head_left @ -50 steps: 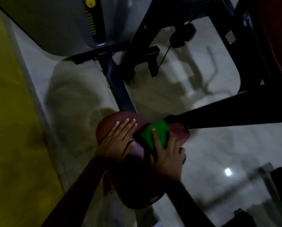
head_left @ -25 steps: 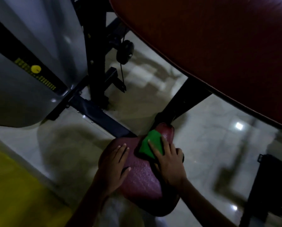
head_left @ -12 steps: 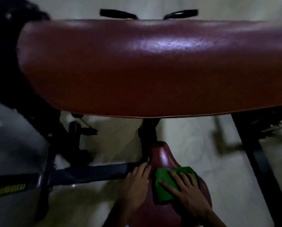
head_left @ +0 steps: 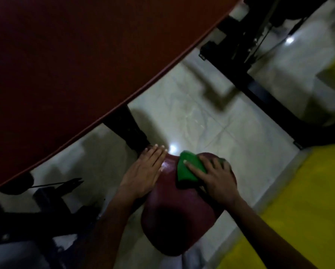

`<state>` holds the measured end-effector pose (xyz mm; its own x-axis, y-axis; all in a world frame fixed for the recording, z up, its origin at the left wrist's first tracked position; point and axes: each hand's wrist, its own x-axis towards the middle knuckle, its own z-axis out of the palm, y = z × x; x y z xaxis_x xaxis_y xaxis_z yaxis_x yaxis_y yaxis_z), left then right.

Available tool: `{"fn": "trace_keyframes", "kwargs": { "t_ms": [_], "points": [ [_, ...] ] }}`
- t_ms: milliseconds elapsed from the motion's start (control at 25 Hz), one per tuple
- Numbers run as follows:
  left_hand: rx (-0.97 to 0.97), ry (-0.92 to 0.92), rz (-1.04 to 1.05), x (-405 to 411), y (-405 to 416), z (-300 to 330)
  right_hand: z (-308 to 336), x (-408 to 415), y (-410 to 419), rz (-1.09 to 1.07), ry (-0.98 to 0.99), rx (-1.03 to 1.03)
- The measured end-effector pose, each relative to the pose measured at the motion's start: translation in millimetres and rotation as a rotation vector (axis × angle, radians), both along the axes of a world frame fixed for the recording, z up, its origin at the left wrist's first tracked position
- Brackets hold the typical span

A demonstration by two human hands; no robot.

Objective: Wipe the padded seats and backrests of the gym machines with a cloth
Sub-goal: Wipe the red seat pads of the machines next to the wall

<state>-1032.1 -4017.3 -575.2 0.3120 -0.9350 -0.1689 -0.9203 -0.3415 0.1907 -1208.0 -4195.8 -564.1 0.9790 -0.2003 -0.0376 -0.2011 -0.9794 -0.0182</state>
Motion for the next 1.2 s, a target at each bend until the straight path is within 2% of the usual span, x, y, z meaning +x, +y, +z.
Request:
{"fn": "trace_keyframes", "kwargs": {
  "t_ms": [80,160,320,440,480,560,640,800,880,960,1120,1200],
  "points": [
    [-0.013,0.011,-0.002,-5.0,3.5,0.8,1.9,13.3,-15.8,-0.254,-0.025,0.023],
    [-0.081,0.001,-0.006,-3.7,1.8,0.7,3.7,9.1,-0.7,-0.385,-0.062,0.017],
    [-0.113,0.002,-0.048,-1.4,-0.7,-8.9,-4.3,-24.4,55.7,-0.302,-0.04,0.049],
    [-0.08,-0.033,-0.157,6.5,-4.0,-7.3,-2.5,-15.5,19.9,-0.225,0.0,0.014],
    [-0.083,-0.054,-0.226,12.4,-6.9,-8.6,-3.2,-5.1,6.6,-0.305,-0.01,0.016],
    [-0.096,-0.088,-0.387,22.5,-11.0,-12.8,-3.8,12.7,0.0,-0.612,-0.044,0.064],
    [-0.103,-0.098,-0.483,26.5,-14.4,-15.4,-6.5,16.8,23.5,-0.759,-0.087,0.028],
    [-0.147,-0.111,-0.479,27.7,-12.5,-20.3,-12.1,-19.4,97.1,-0.593,-0.097,-0.008],
    [-0.155,-0.126,-0.506,28.4,-15.7,-18.7,-14.8,-34.8,94.3,-0.462,-0.091,-0.069],
    [-0.155,-0.144,-0.537,29.7,-20.4,-19.2,-16.1,-37.1,65.4,-0.464,-0.092,-0.078],
    [-0.179,-0.169,-0.511,27.1,-19.2,-19.1,-9.8,-24.4,17.6,-0.851,-0.114,0.066],
    [-0.192,-0.171,-0.508,26.0,-18.7,-18.1,-8.6,-24.5,24.0,-0.929,-0.139,0.097]
  ]
}}
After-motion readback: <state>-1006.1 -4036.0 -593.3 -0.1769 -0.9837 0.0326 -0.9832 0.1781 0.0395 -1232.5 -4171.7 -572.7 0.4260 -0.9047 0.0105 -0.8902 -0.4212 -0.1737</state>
